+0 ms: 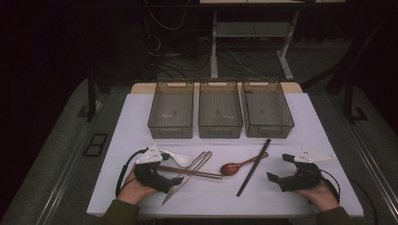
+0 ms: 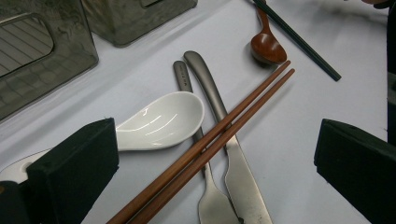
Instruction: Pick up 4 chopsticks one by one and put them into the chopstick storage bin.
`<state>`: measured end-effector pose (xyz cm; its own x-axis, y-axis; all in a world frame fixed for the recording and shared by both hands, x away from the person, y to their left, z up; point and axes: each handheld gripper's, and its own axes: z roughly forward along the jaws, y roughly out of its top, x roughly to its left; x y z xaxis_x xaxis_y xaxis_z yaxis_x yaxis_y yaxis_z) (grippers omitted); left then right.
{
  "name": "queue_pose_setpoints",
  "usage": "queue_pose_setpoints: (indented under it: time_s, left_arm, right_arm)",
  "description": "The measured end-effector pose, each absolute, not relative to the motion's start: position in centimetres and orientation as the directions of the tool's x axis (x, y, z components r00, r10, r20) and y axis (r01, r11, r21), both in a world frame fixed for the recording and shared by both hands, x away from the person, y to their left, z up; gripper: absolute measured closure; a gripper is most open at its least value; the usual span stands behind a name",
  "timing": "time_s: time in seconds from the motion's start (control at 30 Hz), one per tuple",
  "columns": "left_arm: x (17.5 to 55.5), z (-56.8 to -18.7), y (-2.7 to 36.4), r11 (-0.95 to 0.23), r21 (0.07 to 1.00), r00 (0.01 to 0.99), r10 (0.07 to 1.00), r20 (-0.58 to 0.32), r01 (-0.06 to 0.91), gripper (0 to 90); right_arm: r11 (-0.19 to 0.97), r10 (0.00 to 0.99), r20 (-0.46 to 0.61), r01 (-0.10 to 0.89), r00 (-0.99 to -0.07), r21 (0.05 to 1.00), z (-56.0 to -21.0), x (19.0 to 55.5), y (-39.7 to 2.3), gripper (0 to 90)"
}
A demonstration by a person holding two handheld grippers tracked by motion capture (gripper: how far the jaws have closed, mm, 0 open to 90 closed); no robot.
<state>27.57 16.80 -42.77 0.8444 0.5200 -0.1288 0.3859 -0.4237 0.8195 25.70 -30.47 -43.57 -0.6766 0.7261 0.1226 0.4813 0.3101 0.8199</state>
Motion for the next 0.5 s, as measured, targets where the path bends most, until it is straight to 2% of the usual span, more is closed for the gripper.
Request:
queue_pose_setpoints:
  time_s: [0.5]
  left_arm:
    - [27.81,-42.8,16.91,-0.413,0.822,0.84,0.524,-0.139,0.393,0.0]
  right_arm:
    - [0.296,0.744,0.149,0.52,-0.652,0.801,-42.91,26.25,-30.72,7.3]
